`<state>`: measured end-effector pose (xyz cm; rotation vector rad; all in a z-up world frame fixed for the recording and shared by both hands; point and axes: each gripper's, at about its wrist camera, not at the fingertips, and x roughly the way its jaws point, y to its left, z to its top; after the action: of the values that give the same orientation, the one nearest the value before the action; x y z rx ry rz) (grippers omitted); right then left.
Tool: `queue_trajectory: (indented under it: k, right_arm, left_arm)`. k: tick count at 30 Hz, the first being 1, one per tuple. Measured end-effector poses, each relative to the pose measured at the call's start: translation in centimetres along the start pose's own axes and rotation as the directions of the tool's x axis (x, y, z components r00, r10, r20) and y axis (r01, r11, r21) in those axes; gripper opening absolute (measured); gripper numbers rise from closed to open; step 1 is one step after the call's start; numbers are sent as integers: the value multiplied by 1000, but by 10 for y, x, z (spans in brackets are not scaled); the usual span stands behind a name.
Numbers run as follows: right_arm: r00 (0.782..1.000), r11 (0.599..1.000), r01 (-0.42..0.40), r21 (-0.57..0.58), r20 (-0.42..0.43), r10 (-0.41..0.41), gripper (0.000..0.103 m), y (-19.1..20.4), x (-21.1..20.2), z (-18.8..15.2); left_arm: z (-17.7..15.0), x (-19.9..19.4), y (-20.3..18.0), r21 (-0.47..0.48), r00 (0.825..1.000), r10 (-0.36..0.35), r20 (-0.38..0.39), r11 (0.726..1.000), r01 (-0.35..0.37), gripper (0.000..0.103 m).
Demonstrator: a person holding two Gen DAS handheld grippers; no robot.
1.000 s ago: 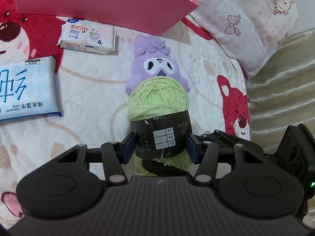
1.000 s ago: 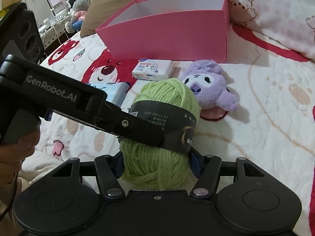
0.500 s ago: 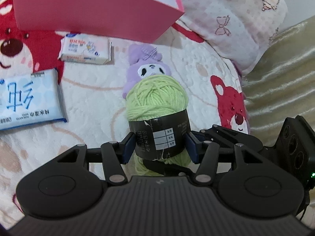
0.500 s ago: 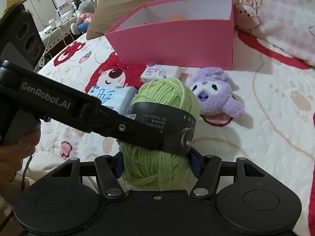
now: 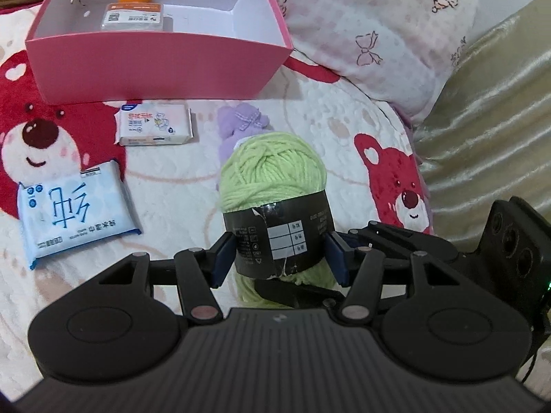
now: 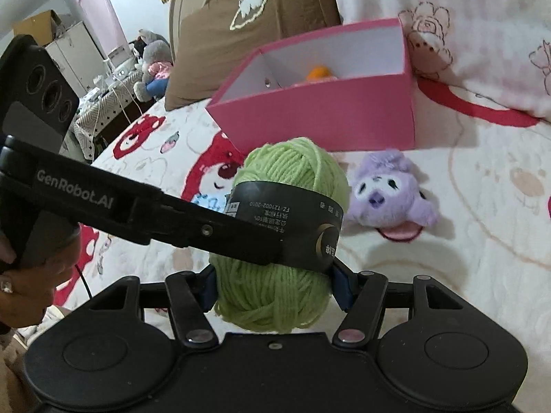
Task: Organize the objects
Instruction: 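Lift the green yarn ball with the left gripper into the pink box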
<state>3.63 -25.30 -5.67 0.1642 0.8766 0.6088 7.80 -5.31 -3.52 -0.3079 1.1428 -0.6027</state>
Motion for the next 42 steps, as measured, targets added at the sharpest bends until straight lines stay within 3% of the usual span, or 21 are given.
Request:
queue_trajectory:
  k: [7,14,23,31,40,42]
  right_arm:
    - [999,997,-23,67,35,20,67,4,-3,7]
    - [996,1000,11,20,86,-13,67,28,-21,25]
    - [993,998,65,-14,102,-63,67,52,-22,70]
    - [993,999,34,29,112,-37,67,57,-15,100]
    - [997,987,-35,158,80,22,67,34,3,140]
    - [997,989,-27,144,80,15,67,36,8,142]
  left_arm:
    - [10,-17,5,-3,1000,-26,4,1000,26,55]
    - [23,-49,5,26,995,-87,58,996,85,55]
    - [63,-78,-2,57,993,-61,99,997,56,55]
    - [87,-93,2,75,989,-29,144,997,18,55]
    - [118,-89,9,51,982,19,188,998,-29,55]
    - [121,-87,12,44,979,30,204,998,-40,55]
